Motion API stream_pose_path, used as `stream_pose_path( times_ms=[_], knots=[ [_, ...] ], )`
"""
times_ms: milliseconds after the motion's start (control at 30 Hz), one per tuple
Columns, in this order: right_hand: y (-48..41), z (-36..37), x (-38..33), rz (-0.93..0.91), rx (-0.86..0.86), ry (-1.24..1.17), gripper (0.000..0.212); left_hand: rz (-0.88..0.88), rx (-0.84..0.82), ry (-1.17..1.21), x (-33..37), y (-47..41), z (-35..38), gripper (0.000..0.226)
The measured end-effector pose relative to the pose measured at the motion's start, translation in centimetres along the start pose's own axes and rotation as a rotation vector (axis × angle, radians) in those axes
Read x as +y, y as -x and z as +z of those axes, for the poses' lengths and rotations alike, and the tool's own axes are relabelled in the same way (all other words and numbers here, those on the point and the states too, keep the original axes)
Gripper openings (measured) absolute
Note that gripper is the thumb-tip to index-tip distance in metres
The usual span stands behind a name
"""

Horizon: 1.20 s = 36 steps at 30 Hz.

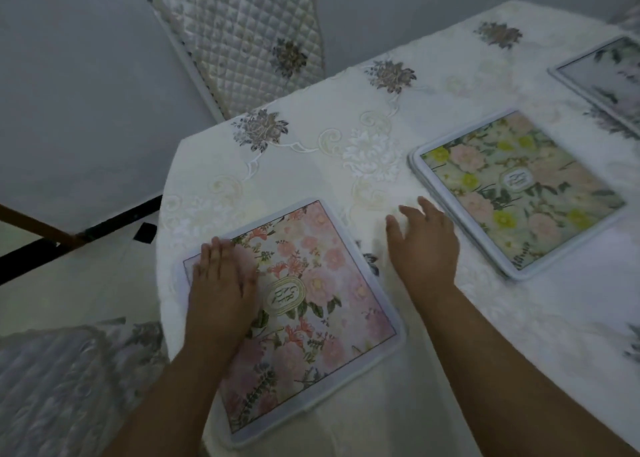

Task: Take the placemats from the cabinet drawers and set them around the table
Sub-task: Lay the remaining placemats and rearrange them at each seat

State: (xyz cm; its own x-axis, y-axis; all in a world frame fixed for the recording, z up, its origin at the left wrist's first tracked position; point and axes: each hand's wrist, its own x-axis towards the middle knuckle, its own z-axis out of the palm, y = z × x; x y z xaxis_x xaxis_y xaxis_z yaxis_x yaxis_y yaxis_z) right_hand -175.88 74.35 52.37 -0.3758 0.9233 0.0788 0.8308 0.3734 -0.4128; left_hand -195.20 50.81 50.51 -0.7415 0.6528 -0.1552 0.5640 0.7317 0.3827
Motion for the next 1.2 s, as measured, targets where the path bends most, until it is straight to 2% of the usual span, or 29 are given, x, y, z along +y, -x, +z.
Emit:
stream_pose_path(
  times_ms=[100,200,267,367,500,600,733,900,967,1067,1200],
  knots=[
    [0.9,-2.9,5.6,0.247,0.159,0.004,0.048,0.116,-0.082,0.170,3.9,1.4,1.3,0.071],
    [0.7,-4.5,9.6,0.520,0.086,-0.045,0.064,0.235,-0.127,0.209,8.3,2.3,3.8,0.071],
    [0.6,-4.8,11.2,0.614,-0.009,-0.128,0.074,0.316,-0.155,0.221,11.0,2.7,5.1,0.069],
    [0.5,-4.9,12.5,0.607,-0.036,-0.211,0.082,0.410,-0.162,0.186,13.5,3.0,6.9,0.061],
    [0.5,-5.2,13.0,0.607,0.036,-0.263,0.079,0.431,-0.055,-0.036,14.4,3.5,7.9,0.055],
    [0.7,-5.5,13.3,0.596,0.122,-0.351,0.069,0.420,-0.057,0.023,15.2,3.6,7.7,0.056],
    [0.2,-6.2,14.0,0.603,0.292,-0.624,0.055,0.476,-0.133,0.152,18.1,3.1,7.5,0.057],
    [-1.5,-6.2,14.8,0.704,0.277,-0.922,0.054,0.476,-0.251,0.332,24.2,0.5,7.0,0.059],
    [-1.8,-6.2,15.0,0.698,0.199,-0.923,0.049,0.464,-0.260,0.372,26.3,-0.4,6.7,0.059],
    [-1.4,-7.0,15.3,0.619,0.088,-0.815,0.053,0.423,-0.252,0.458,27.9,-1.9,6.2,0.057],
    [1.8,-8.8,16.6,0.502,0.100,-0.607,0.047,0.291,-0.279,0.487,27.5,-3.8,6.4,0.058]
  ],
)
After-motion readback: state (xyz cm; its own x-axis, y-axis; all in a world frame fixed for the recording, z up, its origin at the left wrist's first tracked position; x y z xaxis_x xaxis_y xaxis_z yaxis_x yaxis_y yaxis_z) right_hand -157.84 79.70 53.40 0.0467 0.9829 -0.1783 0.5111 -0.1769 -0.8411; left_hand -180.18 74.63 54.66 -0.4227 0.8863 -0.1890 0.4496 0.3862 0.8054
